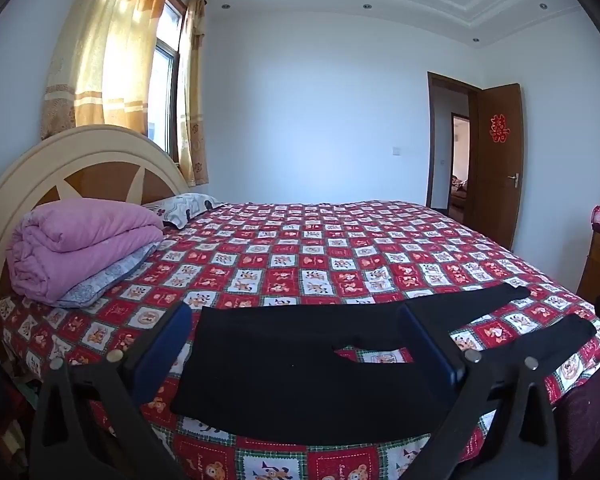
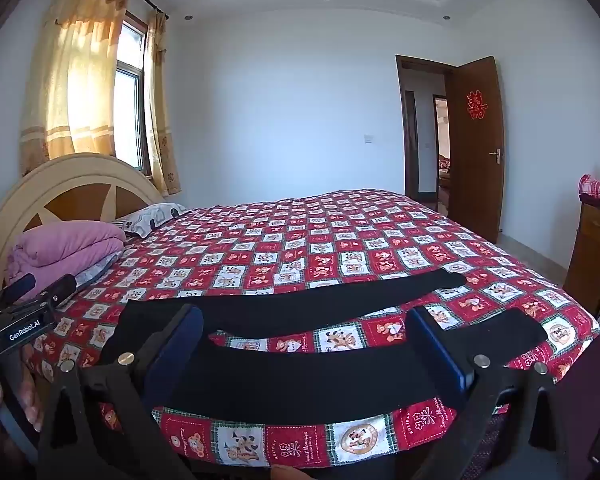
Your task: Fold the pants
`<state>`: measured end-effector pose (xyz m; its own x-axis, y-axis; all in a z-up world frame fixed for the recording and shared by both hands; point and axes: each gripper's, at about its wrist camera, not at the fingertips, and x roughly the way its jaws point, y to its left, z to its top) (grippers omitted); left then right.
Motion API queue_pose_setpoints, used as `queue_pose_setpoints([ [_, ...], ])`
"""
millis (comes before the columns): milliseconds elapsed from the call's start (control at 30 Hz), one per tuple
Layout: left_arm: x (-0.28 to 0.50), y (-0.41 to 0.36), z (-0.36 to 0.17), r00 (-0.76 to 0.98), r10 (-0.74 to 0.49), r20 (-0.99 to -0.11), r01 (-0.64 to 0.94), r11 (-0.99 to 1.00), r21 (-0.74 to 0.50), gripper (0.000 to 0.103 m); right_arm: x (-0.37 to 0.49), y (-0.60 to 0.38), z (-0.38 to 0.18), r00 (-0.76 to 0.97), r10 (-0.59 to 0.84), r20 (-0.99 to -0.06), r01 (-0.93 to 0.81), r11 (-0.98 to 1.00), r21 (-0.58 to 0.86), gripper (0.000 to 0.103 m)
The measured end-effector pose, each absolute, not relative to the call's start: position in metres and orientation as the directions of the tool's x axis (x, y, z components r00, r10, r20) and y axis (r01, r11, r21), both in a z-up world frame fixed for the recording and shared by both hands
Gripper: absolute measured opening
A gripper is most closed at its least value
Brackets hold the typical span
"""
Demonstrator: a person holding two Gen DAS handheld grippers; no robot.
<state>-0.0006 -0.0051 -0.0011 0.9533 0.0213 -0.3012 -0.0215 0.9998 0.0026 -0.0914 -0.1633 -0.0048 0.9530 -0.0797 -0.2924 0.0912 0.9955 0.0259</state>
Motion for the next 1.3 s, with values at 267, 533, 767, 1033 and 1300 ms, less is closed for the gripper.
queue_pose_setpoints([
  [267, 0.001, -0.001, -0.007, 0.95, 0.004, -0.314, -0.011, 1.0, -0.019, 0.103, -0.092, -0.164, -0.005, 0.954, -0.072, -0.292, 0.089, 0.995, 0.046, 0.102],
  [533, 0.003, 0.002, -0.007, 0.948, 0.004, -0.32, -0.012, 1.0, -0.021, 0.103, -0.089, -0.168, -0.007, 0.951, -0.076, -0.3, 0.092, 0.995, 0.04, 0.102],
  [767, 0.004, 0.001, -0.01, 0.945, 0.007, -0.327, -0.014, 1.0, -0.02, 0.103, -0.088, -0.165, -0.01, 0.948, -0.078, -0.309, 0.095, 0.995, 0.039, 0.102],
  [1033, 0.004, 0.002, -0.011, 0.944, 0.007, -0.329, -0.014, 1.0, -0.021, 0.103, -0.086, -0.166, -0.012, 0.945, -0.081, -0.317, 0.099, 0.994, 0.041, 0.102],
  [1300, 0.004, 0.001, -0.011, 0.944, 0.008, -0.33, -0.015, 1.0, -0.021, 0.103, -0.086, -0.165, -0.012, 0.945, -0.082, -0.318, 0.099, 0.994, 0.039, 0.102],
])
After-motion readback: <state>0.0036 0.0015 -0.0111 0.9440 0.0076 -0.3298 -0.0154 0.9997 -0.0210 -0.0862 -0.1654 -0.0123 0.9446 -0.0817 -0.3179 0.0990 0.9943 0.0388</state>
